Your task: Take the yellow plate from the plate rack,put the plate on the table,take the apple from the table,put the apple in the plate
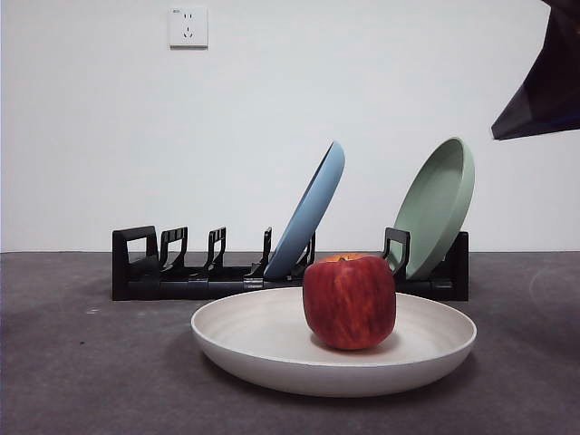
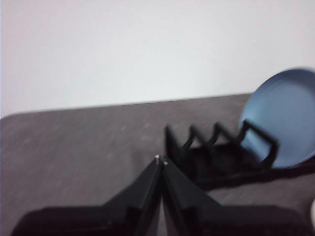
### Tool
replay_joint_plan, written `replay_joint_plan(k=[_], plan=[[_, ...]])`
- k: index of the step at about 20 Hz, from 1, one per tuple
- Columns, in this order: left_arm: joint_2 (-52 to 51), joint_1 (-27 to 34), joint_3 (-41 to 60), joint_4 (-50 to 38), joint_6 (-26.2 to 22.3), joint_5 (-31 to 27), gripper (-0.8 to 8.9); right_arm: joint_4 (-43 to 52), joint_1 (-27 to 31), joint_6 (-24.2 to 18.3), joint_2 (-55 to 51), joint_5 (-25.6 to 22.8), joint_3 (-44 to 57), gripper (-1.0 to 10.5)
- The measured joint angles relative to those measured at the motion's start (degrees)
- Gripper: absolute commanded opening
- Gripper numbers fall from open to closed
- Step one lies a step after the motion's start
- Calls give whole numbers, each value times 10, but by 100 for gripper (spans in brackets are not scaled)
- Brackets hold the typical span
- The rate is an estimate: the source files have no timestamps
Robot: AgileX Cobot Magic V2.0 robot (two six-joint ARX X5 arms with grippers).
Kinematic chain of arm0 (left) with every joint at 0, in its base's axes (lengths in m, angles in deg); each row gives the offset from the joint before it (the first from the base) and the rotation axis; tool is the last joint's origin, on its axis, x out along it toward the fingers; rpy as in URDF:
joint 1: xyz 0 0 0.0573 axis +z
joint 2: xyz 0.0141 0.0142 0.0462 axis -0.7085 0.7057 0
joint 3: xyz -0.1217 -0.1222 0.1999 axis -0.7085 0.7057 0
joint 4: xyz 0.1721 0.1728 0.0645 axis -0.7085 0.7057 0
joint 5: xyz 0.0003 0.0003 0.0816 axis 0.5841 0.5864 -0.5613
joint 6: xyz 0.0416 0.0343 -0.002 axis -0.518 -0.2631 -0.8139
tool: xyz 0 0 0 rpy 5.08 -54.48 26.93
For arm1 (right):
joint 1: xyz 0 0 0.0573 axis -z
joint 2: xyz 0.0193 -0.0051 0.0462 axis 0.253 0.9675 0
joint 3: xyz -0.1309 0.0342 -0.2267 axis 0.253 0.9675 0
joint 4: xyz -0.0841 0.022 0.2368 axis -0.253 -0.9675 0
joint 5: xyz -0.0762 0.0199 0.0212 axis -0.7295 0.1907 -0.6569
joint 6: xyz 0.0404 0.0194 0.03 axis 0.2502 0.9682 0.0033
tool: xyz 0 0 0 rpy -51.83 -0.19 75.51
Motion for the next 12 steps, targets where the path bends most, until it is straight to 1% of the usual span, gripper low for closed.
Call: replay_joint_plan(k=[4, 9, 12], plan=[[-58, 40, 59, 31, 0, 0, -1, 0, 0, 0, 0, 0, 0, 2], [-99, 48, 75, 111, 0, 2, -1, 0, 0, 0, 0, 0, 0, 2], [-99, 50, 75, 110, 0, 2, -1, 0, 0, 0, 0, 0, 0, 2]])
